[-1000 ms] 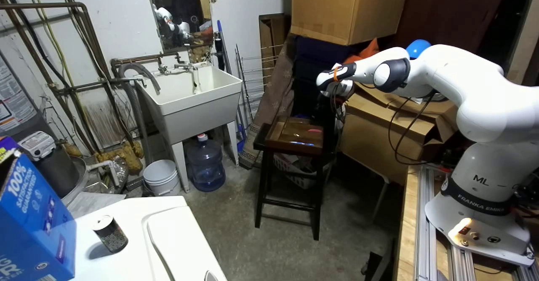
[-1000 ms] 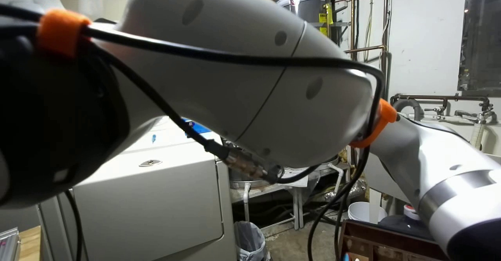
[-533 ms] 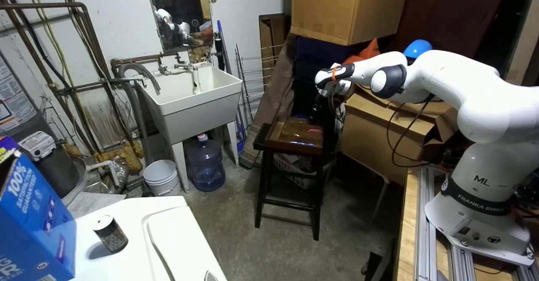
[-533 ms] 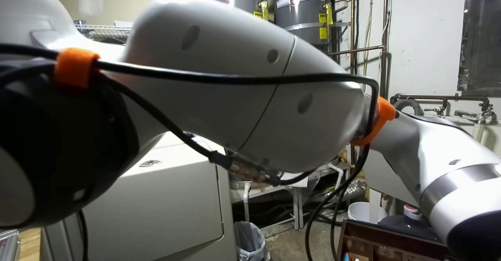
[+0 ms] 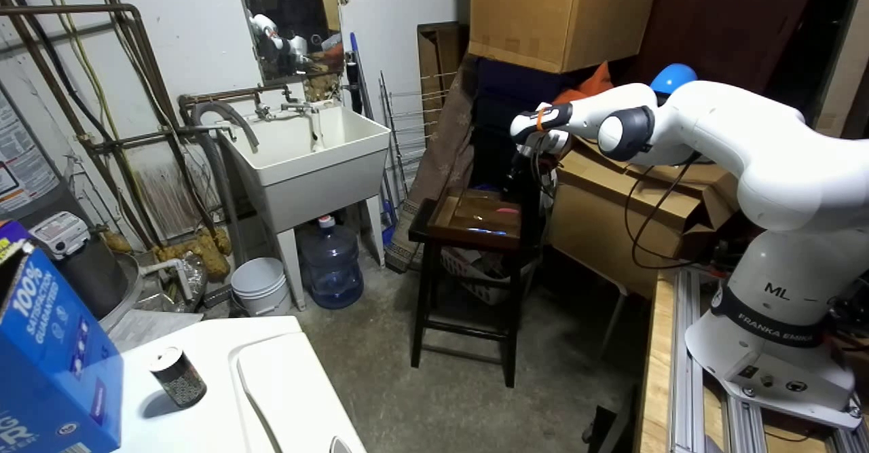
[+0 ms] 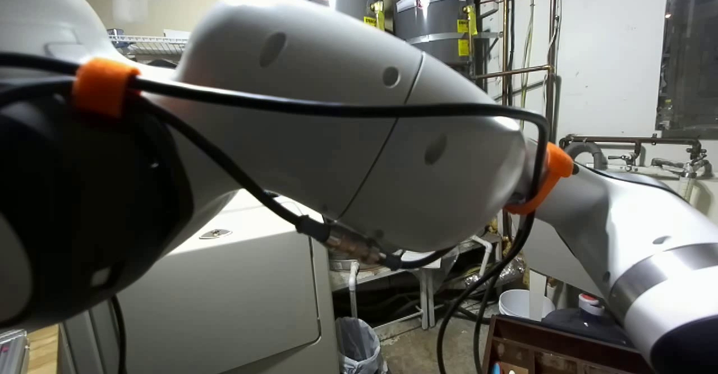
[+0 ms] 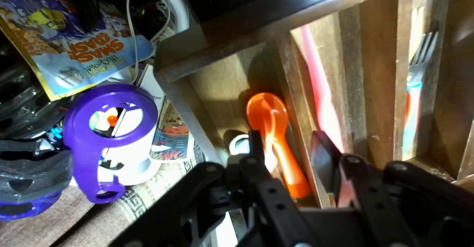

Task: Move the pink thing from the utensil organizer to the washing machine

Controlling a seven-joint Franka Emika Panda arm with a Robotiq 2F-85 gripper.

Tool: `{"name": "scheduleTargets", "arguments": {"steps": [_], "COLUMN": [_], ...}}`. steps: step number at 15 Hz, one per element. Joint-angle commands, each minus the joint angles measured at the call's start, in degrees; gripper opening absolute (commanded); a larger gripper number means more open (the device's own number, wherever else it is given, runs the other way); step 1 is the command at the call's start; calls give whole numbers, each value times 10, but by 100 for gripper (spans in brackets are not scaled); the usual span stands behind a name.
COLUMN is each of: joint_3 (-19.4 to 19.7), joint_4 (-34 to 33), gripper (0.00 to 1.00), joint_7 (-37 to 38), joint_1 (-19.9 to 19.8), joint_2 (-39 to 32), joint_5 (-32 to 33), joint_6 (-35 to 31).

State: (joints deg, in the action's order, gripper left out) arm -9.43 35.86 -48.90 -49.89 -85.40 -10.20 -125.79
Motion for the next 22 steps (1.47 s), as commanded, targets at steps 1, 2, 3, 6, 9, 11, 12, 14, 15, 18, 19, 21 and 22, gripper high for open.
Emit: {"name": "scheduleTargets", "arguments": {"steps": [1, 2, 3, 6, 9, 11, 12, 14, 15, 18, 19, 21, 22], "joint_3": [24, 27, 29, 37, 47, 50, 52, 55, 56, 53, 52, 52, 51], "joint_4": [3, 4, 6, 6, 7, 8, 10, 12, 14, 17, 18, 19, 18], "gripper": [41, 42, 41, 41, 40, 41, 41, 39, 37, 29, 26, 27, 25], "joint_7": [34, 40, 45, 69, 107, 122, 129, 141, 148, 175, 183, 200, 207], "joint_1": [9, 10, 11, 15, 22, 25, 28, 32, 34, 37, 38, 40, 40], "joint_2": [0, 0, 0, 0, 0, 0, 0, 0, 0, 0, 0, 0, 0], "joint_5": [-8, -8, -7, -6, -2, 1, 2, 4, 4, 0, -1, -2, -2], "joint_6": [1, -1, -4, -14, -27, -30, -32, -37, -39, -37, -36, -37, -36]}}
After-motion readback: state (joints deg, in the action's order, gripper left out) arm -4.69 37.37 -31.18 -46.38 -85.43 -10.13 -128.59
